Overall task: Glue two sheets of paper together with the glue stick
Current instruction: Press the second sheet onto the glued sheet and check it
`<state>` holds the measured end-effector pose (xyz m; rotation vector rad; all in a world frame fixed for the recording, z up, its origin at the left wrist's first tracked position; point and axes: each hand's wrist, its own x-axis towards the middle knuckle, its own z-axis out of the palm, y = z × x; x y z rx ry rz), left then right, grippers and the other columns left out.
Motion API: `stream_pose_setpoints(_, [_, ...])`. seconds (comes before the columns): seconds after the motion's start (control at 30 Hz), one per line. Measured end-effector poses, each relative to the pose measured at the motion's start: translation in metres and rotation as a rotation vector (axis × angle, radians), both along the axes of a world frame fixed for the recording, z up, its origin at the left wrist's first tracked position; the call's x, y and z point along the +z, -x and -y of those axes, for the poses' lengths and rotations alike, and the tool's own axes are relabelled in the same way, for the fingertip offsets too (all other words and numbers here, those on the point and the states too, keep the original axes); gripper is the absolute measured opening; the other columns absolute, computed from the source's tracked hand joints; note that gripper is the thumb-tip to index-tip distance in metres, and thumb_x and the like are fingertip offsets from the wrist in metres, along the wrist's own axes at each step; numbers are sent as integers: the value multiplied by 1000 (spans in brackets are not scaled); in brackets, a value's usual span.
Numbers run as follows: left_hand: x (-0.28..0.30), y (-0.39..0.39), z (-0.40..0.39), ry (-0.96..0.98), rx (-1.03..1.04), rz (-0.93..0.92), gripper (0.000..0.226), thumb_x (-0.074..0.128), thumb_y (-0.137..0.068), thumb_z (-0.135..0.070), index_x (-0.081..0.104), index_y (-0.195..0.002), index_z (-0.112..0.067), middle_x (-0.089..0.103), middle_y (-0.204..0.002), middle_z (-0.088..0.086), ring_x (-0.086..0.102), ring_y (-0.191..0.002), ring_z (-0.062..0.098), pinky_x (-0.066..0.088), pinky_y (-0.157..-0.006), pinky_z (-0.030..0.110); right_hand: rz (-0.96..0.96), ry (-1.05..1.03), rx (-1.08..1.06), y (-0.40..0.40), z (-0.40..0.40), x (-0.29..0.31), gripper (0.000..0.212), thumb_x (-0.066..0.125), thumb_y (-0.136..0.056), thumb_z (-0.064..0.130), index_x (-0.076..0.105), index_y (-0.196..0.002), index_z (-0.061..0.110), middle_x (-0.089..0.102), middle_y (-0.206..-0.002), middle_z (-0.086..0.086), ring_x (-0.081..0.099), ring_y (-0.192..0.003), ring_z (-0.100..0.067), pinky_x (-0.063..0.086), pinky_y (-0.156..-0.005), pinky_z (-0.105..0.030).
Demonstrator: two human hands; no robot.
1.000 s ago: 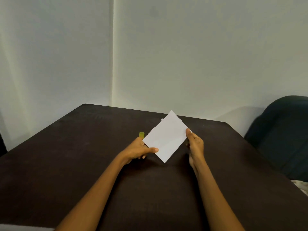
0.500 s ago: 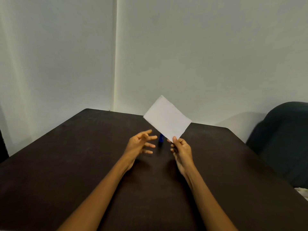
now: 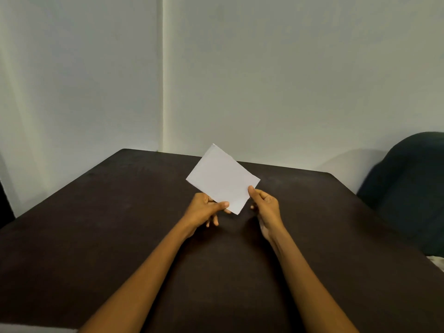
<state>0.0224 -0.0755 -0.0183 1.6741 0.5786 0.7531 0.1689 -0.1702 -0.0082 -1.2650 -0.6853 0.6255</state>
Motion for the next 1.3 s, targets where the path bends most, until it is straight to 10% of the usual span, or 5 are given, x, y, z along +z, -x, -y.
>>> stream_pose_setpoints(0.4, [3,5,-1,-35,-69,-164,12,68,-81,-23,72,-73,-16,73,-65,-9,47,-36,4,30,-33,14,84,49,-85,-17,10,1,13,72,-80,28,73,-78,16,69,-65,9,55,-55,-2,44,-53,-18])
stream_pose_setpoints(0.63, [2,0,-4,137,237,187,10,61,-88,-12,60,-97,-9,70,-83,4,66,-71,13,55,-49,21,76,-34,-54,-2,0,-3,27,67,-84,7,46,-99,11,65,-73,-6,62,-54,-7,53,-56,-16])
stream_pose_setpoints(0.83, [2,0,-6,100,171,141,32,63,-87,-10,48,-115,-12,68,-96,11,68,-58,14,54,-48,20,366,-47,65,0,1,-2,12,62,-89,20,70,-91,29,72,-95,13,65,-93,-1,50,-76,-11])
stream_pose_setpoints(1.03, [-1,2,-5,38,-61,27,40,64,-86,-11,48,-122,-12,72,-90,9,65,-55,15,53,-47,23,218,-55,-1,-12,7,2,23,52,-93,38,74,-92,31,67,-99,25,60,-95,13,49,-75,-9])
stream_pose_setpoints(1.3, [-2,2,-4,-5,-118,-52,48,65,-85,-13,44,-128,-17,73,-94,9,66,-58,16,53,-49,24,-29,-252,-90,-23,13,12,38,52,-94,29,49,-132,25,65,-118,2,62,-104,-15,51,-85,-29])
